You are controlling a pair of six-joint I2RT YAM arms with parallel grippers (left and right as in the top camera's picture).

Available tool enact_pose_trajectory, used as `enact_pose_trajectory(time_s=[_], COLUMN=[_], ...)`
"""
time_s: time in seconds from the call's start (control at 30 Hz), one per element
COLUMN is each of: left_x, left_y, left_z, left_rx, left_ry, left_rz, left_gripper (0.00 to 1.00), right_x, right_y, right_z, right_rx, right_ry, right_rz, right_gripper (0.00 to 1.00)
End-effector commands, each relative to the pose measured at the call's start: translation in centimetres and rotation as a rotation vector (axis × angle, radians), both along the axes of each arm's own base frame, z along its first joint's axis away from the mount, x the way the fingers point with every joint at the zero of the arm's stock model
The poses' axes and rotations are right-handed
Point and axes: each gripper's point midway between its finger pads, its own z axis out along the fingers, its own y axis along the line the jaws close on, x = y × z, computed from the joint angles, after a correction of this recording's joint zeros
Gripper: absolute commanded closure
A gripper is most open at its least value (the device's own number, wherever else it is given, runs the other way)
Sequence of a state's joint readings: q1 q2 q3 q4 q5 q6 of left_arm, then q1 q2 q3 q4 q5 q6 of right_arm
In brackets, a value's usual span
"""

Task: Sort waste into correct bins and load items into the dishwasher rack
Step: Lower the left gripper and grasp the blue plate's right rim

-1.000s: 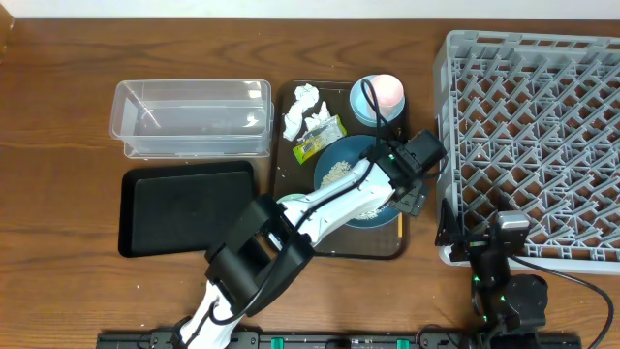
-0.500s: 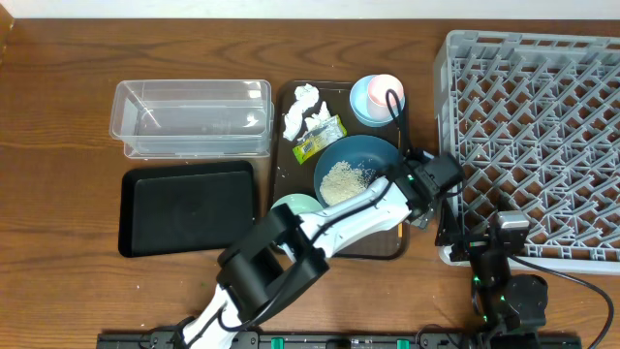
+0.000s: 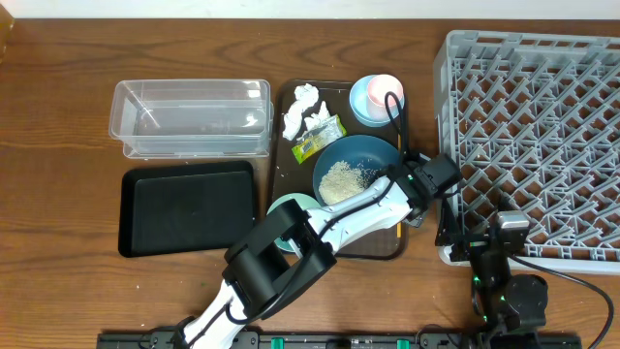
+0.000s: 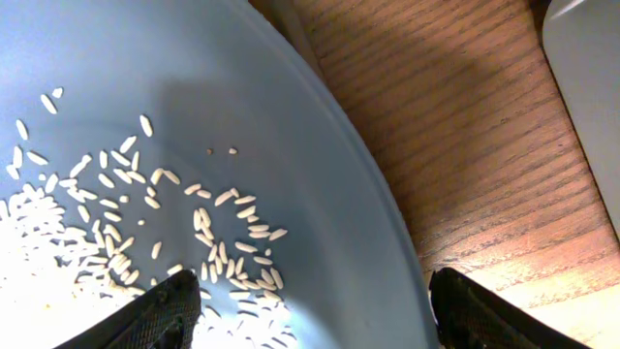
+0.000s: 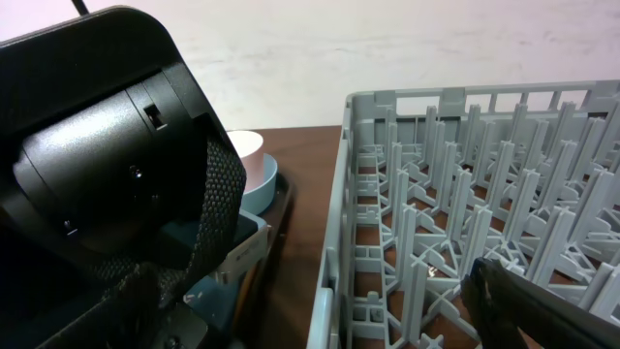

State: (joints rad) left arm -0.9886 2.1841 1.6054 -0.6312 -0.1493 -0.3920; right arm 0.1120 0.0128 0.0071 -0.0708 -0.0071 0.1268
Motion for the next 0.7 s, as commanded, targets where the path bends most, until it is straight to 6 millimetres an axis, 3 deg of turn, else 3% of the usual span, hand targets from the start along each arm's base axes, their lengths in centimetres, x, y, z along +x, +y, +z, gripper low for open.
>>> enact_pose_trajectory(time_s=[0.0, 0.3, 0.5, 0.67], left_x=[1.0, 1.1, 1.0, 1.0], left_y=[0.4, -0.1, -0.1, -0.1], left_z=[0.9, 3.5, 3.7, 3.7], left_rx=[0.014, -0.041, -0.046, -0.045], left_ry=[-0.035, -0.057, -0.054, -0.052], left_rz=[0.008, 0.005, 0.003, 0.003], left_gripper=[0.23, 0.23, 0.23, 0.3], right_x=[0.0, 0.0, 0.0, 0.0], right_y=[0.1, 0.1, 0.1, 0.1], right_z=[-0.1, -0.1, -0.1, -0.1], right_rx=[0.014, 0.014, 0.014, 0.014], right_ry=[0.004, 0.004, 0.004, 0.004], right_rz=[0.003, 0.003, 0.003, 0.003], right_gripper=[0.01, 0.01, 0.01, 0.01])
